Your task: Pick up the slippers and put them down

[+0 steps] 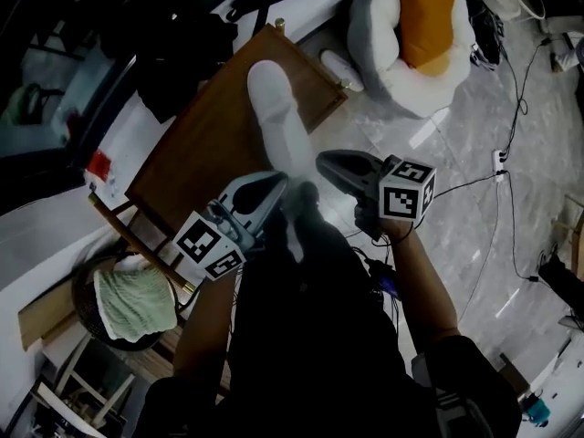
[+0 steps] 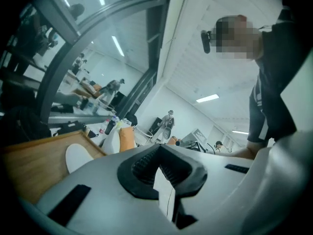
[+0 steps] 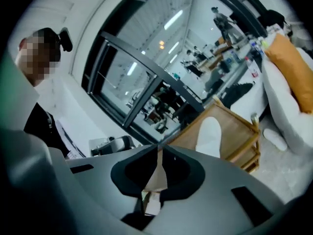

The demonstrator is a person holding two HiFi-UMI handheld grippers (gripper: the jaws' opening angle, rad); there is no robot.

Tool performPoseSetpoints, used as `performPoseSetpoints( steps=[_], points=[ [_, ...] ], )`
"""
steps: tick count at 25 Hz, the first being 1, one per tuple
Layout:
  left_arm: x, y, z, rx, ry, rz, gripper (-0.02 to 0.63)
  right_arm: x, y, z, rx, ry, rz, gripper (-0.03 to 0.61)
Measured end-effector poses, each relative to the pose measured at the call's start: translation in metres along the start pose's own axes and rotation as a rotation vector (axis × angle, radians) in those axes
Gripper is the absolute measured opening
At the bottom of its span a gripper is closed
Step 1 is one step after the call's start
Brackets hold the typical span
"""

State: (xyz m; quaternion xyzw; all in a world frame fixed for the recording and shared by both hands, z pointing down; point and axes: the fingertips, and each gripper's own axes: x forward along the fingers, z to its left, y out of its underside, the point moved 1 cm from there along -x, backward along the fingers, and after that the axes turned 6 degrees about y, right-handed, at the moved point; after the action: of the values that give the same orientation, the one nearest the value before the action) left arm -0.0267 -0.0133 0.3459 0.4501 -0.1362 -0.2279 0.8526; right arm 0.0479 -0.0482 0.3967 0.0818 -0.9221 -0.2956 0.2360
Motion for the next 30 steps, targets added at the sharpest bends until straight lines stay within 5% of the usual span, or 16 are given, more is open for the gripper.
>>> performPoseSetpoints(
  steps=[8, 14, 22, 30],
  points=[
    [0.003, -0.116, -0.072, 0.228, 0.102, -0.065, 0.011, -0.062, -0.119, 0.146, -0.411, -0.161, -0.331, 0.031],
    [-0.010, -0.164, -0.114, 0.360, 0.136, -0.119, 0.011, -0.125, -0.159, 0.212, -0.546, -0.202, -0.538, 0.031],
    [-0.010, -0.196, -0.137, 0.457, 0.159, -0.149, 0.011, -0.157, -0.170, 0.230, -0.630, -0.190, -0.652, 0.031],
    [0.012, -0.185, -0.147, 0.476, 0.203, -0.098, 0.011, -0.152, -0.165, 0.212, -0.642, -0.196, -0.623, 0.028]
  ],
)
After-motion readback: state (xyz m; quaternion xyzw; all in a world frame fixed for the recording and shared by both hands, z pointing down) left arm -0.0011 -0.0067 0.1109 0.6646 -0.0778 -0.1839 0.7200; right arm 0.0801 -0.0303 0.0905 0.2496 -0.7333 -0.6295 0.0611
